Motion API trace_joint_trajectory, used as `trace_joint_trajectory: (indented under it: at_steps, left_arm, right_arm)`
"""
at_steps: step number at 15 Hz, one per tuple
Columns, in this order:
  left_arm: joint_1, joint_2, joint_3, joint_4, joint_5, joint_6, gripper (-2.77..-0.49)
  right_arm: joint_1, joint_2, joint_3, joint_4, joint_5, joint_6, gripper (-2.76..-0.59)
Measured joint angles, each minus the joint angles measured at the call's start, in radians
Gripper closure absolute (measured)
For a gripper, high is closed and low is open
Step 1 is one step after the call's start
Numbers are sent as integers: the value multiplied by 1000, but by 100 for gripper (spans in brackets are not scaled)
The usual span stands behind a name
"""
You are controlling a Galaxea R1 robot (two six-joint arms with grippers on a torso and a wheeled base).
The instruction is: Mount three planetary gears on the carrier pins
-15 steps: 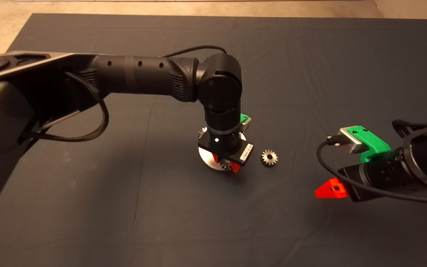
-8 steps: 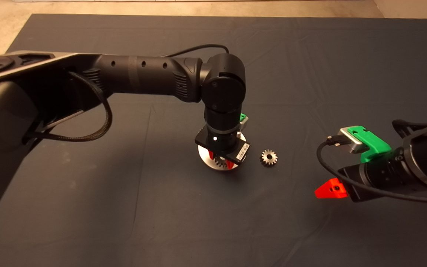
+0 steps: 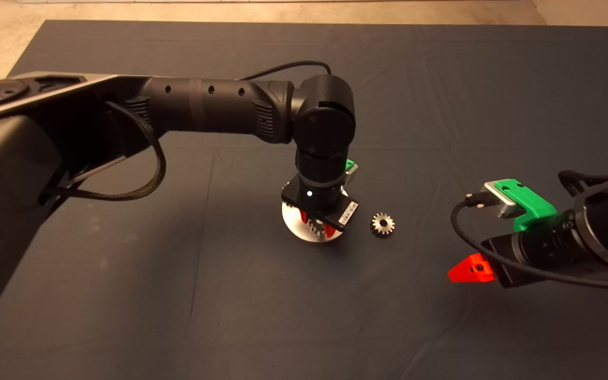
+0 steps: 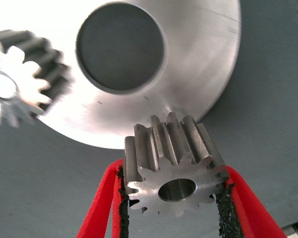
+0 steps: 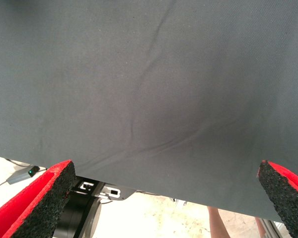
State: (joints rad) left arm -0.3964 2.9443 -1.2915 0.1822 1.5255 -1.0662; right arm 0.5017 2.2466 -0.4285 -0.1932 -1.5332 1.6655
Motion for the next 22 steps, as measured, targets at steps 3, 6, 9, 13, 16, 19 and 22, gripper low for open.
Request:
trace_joint_trajectory:
  at_steps: [3, 6, 9, 13, 16, 19, 22]
  left_arm:
    - [0, -1, -11, 1, 0, 11, -88]
    - [0, 0, -11, 1, 0, 32, -88]
    - [0, 0, -11, 1, 0, 33, -88]
    - [0, 0, -11, -8, 0, 33, -88]
    - [1, 0, -11, -16, 0, 34, -88]
    - [9, 0, -10, -18, 0, 34, -88]
    - [14, 0, -9, -20, 0, 35, -88]
  right_arm:
    - [0, 0, 0, 0, 0, 0, -275]
    - [0, 0, 0, 0, 0, 0, -275]
    - [0, 0, 0, 0, 0, 0, -275]
    - [0, 0, 0, 0, 0, 0, -275]
    - [0, 0, 0, 0, 0, 0, -275]
    - [0, 0, 0, 0, 0, 0, -275]
    - [0, 0, 0, 0, 0, 0, -275]
